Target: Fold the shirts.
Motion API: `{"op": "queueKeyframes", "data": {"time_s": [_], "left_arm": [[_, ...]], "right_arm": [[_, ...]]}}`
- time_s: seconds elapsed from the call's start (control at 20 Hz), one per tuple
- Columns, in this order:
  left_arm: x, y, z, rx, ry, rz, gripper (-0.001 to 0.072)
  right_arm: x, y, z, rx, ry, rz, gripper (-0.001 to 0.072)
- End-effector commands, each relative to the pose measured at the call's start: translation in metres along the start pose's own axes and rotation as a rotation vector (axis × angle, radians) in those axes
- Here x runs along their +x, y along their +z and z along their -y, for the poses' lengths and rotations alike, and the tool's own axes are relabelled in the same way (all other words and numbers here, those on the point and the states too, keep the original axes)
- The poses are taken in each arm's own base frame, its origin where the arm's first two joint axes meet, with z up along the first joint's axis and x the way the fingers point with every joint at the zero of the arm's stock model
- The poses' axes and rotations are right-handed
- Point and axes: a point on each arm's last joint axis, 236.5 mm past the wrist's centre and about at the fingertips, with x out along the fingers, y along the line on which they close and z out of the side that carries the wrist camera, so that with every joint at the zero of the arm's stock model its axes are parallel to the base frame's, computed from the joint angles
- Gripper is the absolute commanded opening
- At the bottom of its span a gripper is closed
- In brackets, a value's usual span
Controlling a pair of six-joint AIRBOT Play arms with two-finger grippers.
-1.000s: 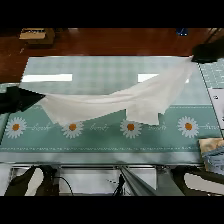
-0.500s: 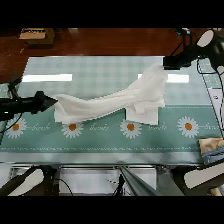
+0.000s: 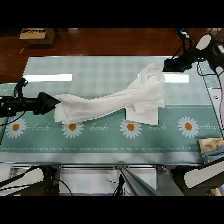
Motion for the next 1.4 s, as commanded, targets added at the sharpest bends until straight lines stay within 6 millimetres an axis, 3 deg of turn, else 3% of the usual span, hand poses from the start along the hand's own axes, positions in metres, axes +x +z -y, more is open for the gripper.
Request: {"op": "queueKeyframes", "data": {"time_s": [0.0, 0.1, 0.2, 0.35, 0.55, 1.0, 1.1, 1.2, 1.25, 1.35], "left_arm": [[-0.026, -0.026, -0.019, -0.08, 0.048, -0.13, 0.0454], [-0.024, -0.058, -0.028, -0.104, 0.079, -0.245, 0.0454], [-0.009, -0.087, -0.03, -0.125, 0.072, -0.321, 0.0453], [0.017, -0.107, -0.045, -0.138, 0.118, -0.324, 0.0444], [0.029, -0.097, -0.052, -0.132, 0.144, -0.254, 0.0413], [0.035, -0.065, -0.058, -0.138, 0.165, -0.114, 0.0373], [0.039, -0.063, -0.059, -0.134, 0.172, -0.11, 0.0288], [0.046, -0.069, -0.058, -0.125, 0.173, -0.135, 0.0282], [0.049, -0.073, -0.056, -0.117, 0.172, -0.154, 0.0169], [0.052, -0.081, -0.05, -0.077, 0.162, -0.189, 0.0018]], "right_arm": [[-0.044, -0.025, 0.057, -0.004, -0.158, -0.072, 0.0453], [-0.056, -0.04, 0.079, 0.055, -0.165, -0.106, 0.0453], [-0.058, -0.051, 0.09, 0.112, -0.135, -0.126, 0.0453], [-0.054, -0.063, 0.092, 0.157, -0.088, -0.152, 0.0453], [-0.05, -0.056, 0.085, 0.154, -0.057, -0.124, 0.0453], [-0.049, -0.054, 0.077, 0.158, -0.023, -0.115, 0.0453], [-0.049, -0.054, 0.076, 0.159, -0.018, -0.118, 0.0453], [-0.05, -0.056, 0.075, 0.159, -0.016, -0.126, 0.0453], [-0.05, -0.057, 0.075, 0.159, -0.015, -0.129, 0.0453], [-0.05, -0.058, 0.076, 0.158, -0.017, -0.133, 0.0453]]}}
